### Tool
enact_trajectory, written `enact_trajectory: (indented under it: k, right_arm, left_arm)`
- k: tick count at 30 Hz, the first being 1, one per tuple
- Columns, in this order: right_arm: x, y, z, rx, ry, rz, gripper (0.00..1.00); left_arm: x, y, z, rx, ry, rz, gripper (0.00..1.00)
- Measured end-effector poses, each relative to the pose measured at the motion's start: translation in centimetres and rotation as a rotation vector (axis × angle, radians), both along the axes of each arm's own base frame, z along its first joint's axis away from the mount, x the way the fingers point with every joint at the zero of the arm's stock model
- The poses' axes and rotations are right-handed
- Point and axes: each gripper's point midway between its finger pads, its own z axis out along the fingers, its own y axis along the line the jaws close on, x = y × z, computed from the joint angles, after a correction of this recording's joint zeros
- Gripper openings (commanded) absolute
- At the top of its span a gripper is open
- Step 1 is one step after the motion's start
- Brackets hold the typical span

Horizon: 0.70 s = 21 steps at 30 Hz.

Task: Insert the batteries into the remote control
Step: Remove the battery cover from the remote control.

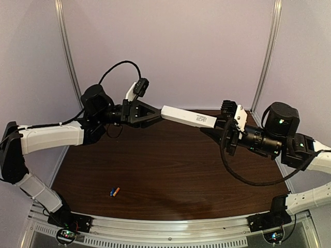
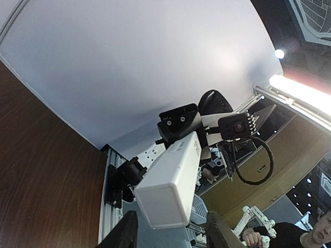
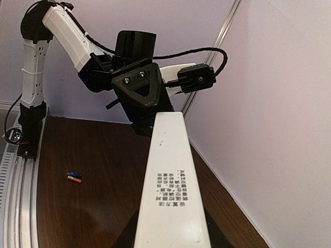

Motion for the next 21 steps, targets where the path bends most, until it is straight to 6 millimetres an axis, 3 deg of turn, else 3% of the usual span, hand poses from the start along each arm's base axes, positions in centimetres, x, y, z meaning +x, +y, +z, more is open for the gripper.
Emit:
enact_trajectory:
  k: [3,7,9,13,21]
  right_arm:
    - [0.0,0.0,0.0,0.0,0.0,0.0,0.0]
    - [0.0,0.0,0.0,-0.001,0.001,0.0,0.0]
    - [0.0,0.1,-0.1,-0.002,0.002,0.001,0.0]
    - [0.0,0.5,-0.6,-0.014,0.009,0.012,0.0]
    - [0.2,1.4,-1.7,-0.045,0.024,0.028,0.0]
  left_arm:
    - [0.1,0.0,0.1,-0.005,-0.007,0.009,0.46]
    - [0.7,0.2,-0.5,0.021,-0.02,0.043,0.73]
    - [0.9,0.2,-0.7,0.037,-0.022,0.056,0.77]
    - [1.1,0.1,-1.1,0.052,-0.016,0.062,0.73]
    - [0.9,-0.2,-0.4,0.035,-0.012,0.035,0.54]
